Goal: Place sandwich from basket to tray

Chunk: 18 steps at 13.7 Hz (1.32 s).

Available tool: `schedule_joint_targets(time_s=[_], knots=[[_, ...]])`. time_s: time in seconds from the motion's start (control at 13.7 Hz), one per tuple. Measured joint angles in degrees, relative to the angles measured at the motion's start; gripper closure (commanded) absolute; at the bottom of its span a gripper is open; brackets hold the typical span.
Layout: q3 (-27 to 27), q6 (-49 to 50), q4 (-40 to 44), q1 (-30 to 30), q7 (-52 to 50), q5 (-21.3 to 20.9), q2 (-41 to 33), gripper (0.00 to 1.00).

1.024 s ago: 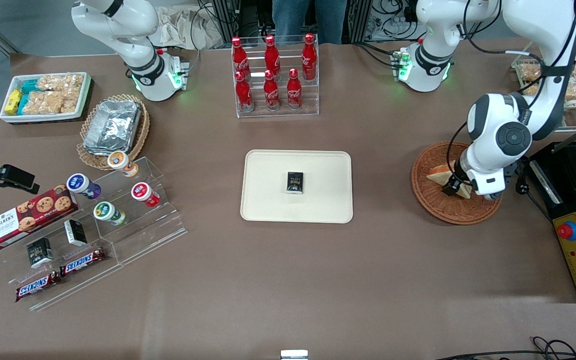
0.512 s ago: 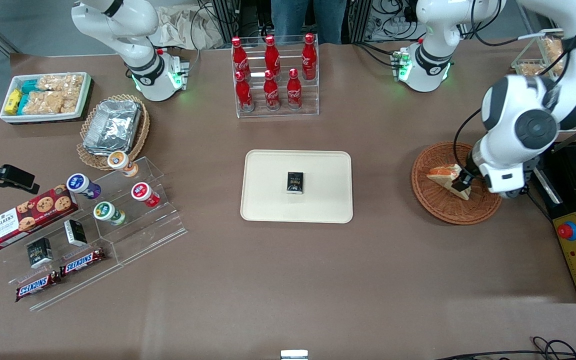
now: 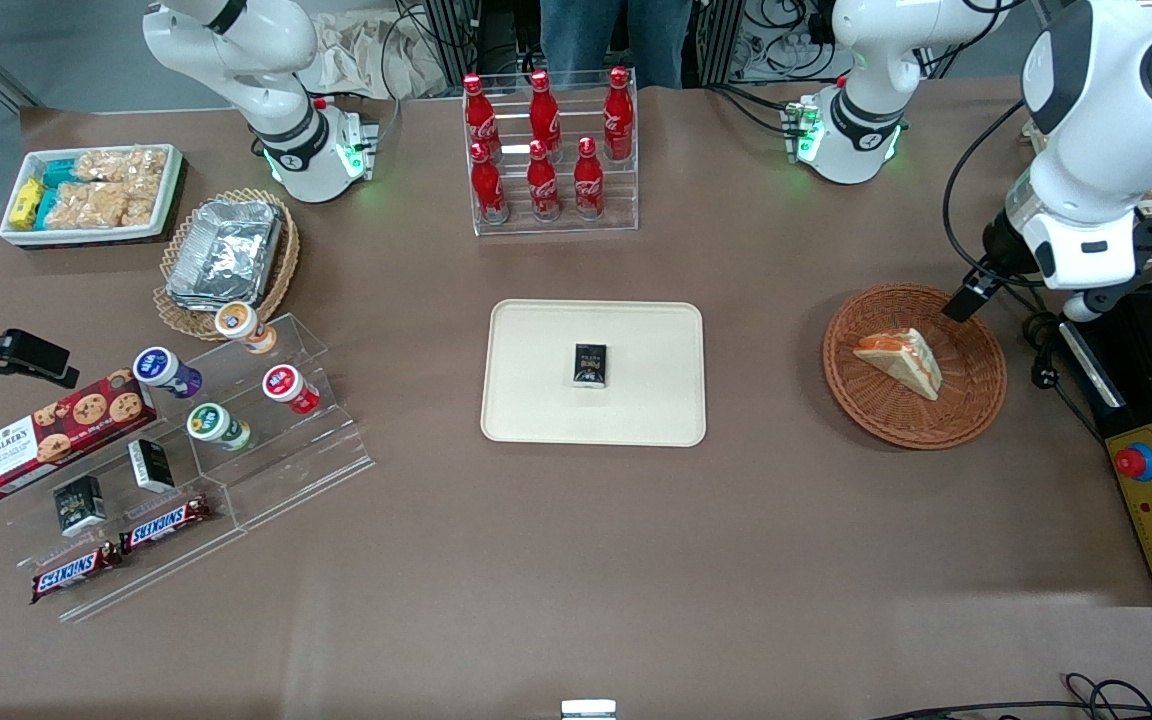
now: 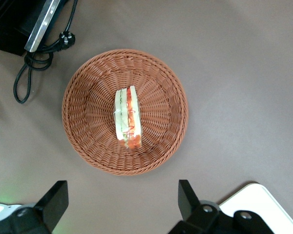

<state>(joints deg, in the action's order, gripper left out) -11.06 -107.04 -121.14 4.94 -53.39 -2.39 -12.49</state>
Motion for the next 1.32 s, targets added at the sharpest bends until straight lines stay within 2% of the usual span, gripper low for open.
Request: schedule_joint_targets(time_s=[0.29,0.66,1.24,1.32], knots=[[0.18,-9.83,-8.36,0.3,0.1,0.05,1.66,0.0],[0.55,-26.64,-17.54,2.25,0.37,0.04,8.28,0.0],[0.81,-36.44,-18.76,3.78,0.4,-0.45,19.47,0.0],[0.81,-37.77,-18.97,3.78,0.4,-0.79,20.47,0.13]])
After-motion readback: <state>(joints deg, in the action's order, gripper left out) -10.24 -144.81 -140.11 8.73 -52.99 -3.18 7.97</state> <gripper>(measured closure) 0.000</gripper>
